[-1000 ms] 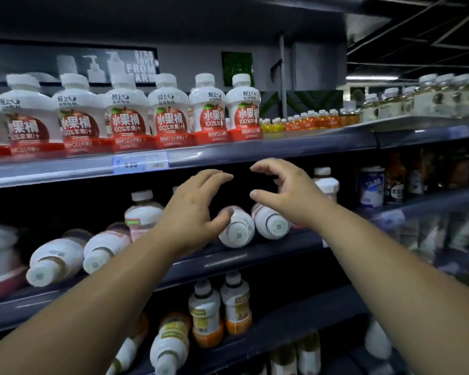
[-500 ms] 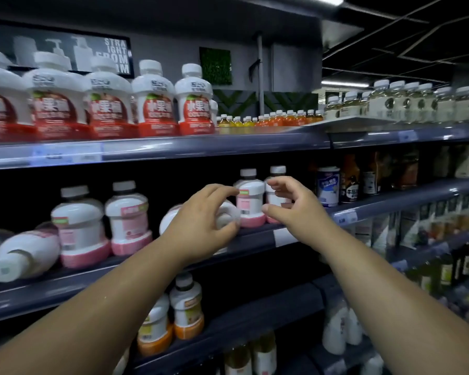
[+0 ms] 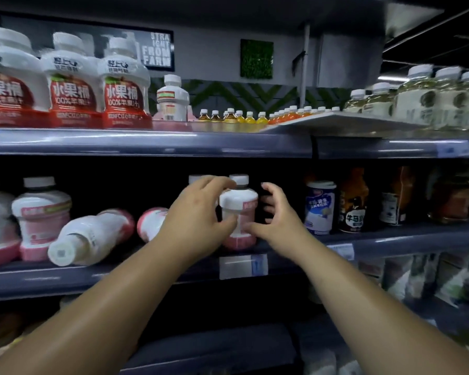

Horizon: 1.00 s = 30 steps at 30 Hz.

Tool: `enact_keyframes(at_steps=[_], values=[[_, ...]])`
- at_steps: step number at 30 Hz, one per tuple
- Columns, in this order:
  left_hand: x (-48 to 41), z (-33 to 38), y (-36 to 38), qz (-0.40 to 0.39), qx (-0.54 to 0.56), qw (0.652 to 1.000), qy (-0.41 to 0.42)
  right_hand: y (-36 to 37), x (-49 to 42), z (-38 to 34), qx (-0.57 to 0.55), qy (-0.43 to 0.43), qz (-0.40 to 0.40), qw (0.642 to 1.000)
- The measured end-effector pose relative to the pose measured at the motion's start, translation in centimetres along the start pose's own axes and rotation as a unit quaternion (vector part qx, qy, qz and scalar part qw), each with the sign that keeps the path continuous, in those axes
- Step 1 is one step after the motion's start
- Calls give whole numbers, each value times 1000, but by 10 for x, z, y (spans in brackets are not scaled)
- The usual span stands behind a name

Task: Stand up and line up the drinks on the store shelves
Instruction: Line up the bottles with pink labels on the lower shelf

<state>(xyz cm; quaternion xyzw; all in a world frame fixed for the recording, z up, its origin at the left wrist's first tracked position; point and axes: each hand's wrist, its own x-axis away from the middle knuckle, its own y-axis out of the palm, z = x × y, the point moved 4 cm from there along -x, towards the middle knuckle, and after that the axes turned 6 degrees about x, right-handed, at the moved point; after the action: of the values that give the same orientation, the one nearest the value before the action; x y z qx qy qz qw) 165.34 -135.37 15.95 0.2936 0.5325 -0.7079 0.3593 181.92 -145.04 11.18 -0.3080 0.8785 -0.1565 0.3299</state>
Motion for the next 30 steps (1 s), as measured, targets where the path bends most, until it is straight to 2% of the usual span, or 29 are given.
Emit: enact_keyframes(at_steps=[4, 7, 10, 15, 21, 25, 30], values=[[-12, 6, -1, -12, -50, 998, -42, 12, -13, 2, -54, -4, -65, 996], [-10, 10, 1, -39, -84, 994, -54, 20, -20, 2, -75, -6, -72, 995], [3, 3, 1, -123, -155, 976, -89, 23, -25, 6, -72, 1, -62, 995], [14, -9, -21, -121, -269, 945, -142, 26, -27, 7, -53, -6, -50, 997], [4, -4, 1, -49, -88, 987, -126, 25, -28, 7, -35, -1, -26, 999], [-4, -22, 20, 12, -33, 979, -202, 24, -29, 8, -49, -4, -57, 997], [-3, -52, 35, 90, 42, 962, -255, 9, -28, 17, 3, -19, -6, 1000]])
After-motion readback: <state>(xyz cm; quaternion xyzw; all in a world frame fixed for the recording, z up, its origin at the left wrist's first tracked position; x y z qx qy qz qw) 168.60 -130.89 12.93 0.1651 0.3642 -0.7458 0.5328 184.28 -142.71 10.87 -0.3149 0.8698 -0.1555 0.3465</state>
